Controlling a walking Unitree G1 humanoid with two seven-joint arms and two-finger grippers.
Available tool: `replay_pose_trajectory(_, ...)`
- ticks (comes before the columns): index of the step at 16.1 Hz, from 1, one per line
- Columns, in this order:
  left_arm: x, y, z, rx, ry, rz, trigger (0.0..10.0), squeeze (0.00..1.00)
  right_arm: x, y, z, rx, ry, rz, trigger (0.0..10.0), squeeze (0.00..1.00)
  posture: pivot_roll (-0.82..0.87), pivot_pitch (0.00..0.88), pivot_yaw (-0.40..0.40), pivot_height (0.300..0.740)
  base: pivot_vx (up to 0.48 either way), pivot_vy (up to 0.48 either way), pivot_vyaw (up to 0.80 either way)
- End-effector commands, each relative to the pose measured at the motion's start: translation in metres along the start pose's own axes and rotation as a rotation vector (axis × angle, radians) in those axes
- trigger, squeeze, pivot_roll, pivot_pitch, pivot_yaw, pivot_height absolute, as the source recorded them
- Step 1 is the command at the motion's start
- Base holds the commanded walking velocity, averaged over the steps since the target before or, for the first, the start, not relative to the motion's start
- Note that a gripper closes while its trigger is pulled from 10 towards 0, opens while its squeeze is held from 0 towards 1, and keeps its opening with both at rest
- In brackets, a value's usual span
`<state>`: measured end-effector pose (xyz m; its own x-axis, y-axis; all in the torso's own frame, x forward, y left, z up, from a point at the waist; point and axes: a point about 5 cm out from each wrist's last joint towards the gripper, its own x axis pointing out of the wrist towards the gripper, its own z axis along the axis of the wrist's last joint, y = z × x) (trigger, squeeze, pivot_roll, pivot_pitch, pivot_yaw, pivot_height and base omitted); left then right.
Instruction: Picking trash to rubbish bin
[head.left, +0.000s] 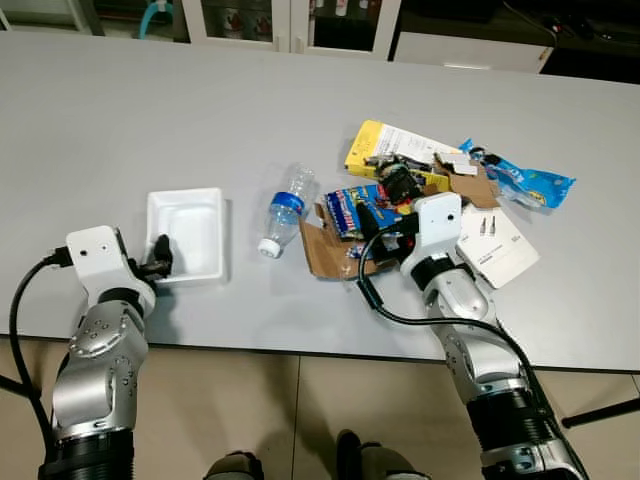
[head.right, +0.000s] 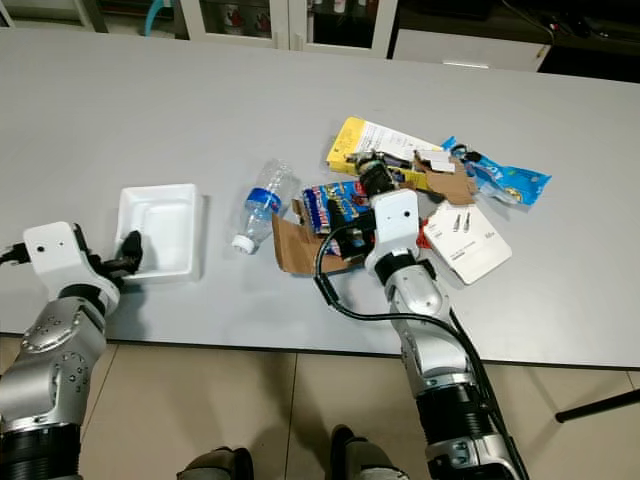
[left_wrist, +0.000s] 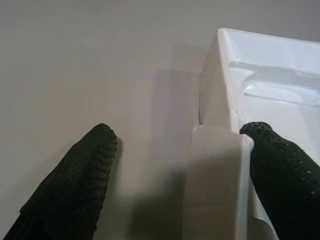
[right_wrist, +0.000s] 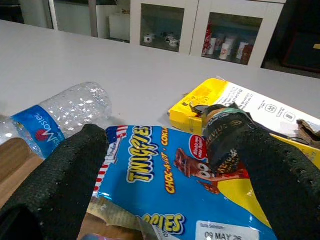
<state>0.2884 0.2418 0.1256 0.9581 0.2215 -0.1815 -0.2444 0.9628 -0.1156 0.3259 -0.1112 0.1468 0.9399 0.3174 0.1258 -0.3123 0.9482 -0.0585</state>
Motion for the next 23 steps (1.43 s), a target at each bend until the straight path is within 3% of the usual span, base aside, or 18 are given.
replay_pose_trajectory(1, -0.004, -0.001, -0.027, -0.025, 0.135, -0.027, 10.0, 0.0, -0.001, -0.003, 0.004, -0.014, -0.018, -0.014, 10.0, 0.0, -0.02, 0.172, -0.035, 0.74, 0.0, 0.0, 0.0)
replay_pose_trajectory(2, -0.003, -0.001, -0.027, -0.019, 0.135, -0.039, 6.9, 0.0, -0.001, -0.003, 0.004, -0.015, -0.018, -0.014, 10.0, 0.0, -0.02, 0.172, -0.035, 0.74, 0.0, 0.0, 0.0)
replay_pose_trajectory(3, -0.005, -0.003, -0.027, -0.029, 0.131, -0.045, 0.0, 0.0, -0.001, -0.004, 0.005, -0.016, -0.019, -0.014, 10.0, 0.0, -0.02, 0.173, -0.037, 0.74, 0.0, 0.0, 0.0)
replay_pose_trajectory(23, -0.013, -0.02, -0.015, -0.047, 0.025, -0.099, 0.0, 0.0, 0.0, -0.006, 0.007, -0.029, -0.021, -0.007, 10.0, 0.0, -0.03, 0.168, -0.048, 0.74, 0.0, 0.0, 0.0)
